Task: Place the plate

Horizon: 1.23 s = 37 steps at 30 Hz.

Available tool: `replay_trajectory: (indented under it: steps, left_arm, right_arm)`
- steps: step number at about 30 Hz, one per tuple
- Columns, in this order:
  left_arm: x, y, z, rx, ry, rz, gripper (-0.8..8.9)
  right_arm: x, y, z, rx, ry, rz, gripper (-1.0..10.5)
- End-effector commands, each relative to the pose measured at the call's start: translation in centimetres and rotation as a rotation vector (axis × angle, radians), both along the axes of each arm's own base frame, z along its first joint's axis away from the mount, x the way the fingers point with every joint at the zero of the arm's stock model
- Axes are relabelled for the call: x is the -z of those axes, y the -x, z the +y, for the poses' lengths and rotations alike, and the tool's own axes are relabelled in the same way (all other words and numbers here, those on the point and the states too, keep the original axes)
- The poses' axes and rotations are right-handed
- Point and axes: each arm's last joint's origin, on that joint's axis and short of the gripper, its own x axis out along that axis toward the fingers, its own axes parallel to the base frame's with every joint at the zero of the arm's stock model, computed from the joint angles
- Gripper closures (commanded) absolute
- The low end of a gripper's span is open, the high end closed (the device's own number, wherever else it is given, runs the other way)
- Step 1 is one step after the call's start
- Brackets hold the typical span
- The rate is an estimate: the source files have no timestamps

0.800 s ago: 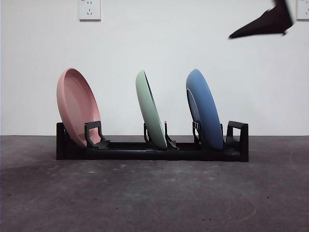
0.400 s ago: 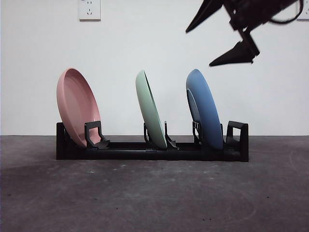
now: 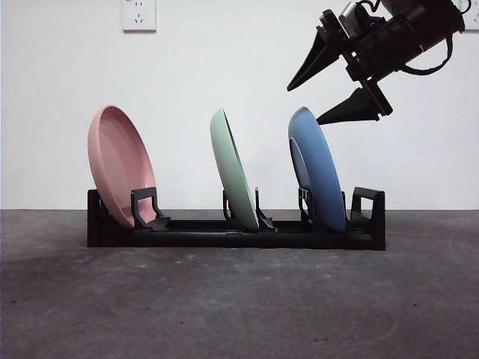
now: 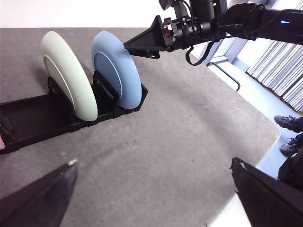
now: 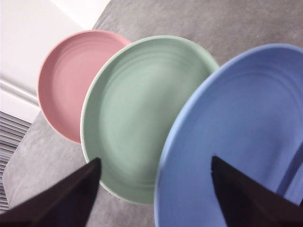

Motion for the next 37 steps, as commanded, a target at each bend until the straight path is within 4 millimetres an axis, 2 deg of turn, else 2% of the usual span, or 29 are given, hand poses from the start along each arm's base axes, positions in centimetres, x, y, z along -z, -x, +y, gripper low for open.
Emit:
replay_trajectory:
  steps: [1, 6, 11, 18, 25, 31, 37]
  left_arm:
    - [-0.7, 0.2, 0.0, 0.005, 0.017, -0.019, 2.91]
    - [-0.7, 0.2, 0.0, 0.004, 0.019, -0.016, 2.91]
    - [-0.7, 0.2, 0.0, 0.004, 0.018, -0.016, 2.91]
    - [-0.7, 0.2, 0.0, 0.004, 0.018, -0.017, 2.91]
    - [-0.7, 0.3, -0.2, 0.021, 0.015, -0.017, 2.92]
    - [-0.7, 0.5, -0.4, 0.054, 0.015, -0.016, 2.92]
    - [-0.7, 0.5, -0.5, 0.061, 0.015, -0.013, 2.92]
  right_arm:
    - [0.4, -0.7, 0.3, -0.013, 0.006, -0.01, 6.3]
    - [1.0, -1.0, 0.4, -0.013, 0.009, 0.009, 7.1]
    - [1.4, -1.0, 0.8, -0.02, 0.014, 0.023, 7.3]
    - [1.5, -1.1, 1.0, 0.016, 0.044, 0.021, 9.3]
    - [1.3, -1.1, 1.0, 0.03, 0.016, 0.045, 9.4]
    - [-0.6, -0.2, 0.7, 0.043, -0.011, 0.018, 9.4]
    - [-4.5, 2.2, 0.4, 0.025, -0.059, -0.064, 9.4]
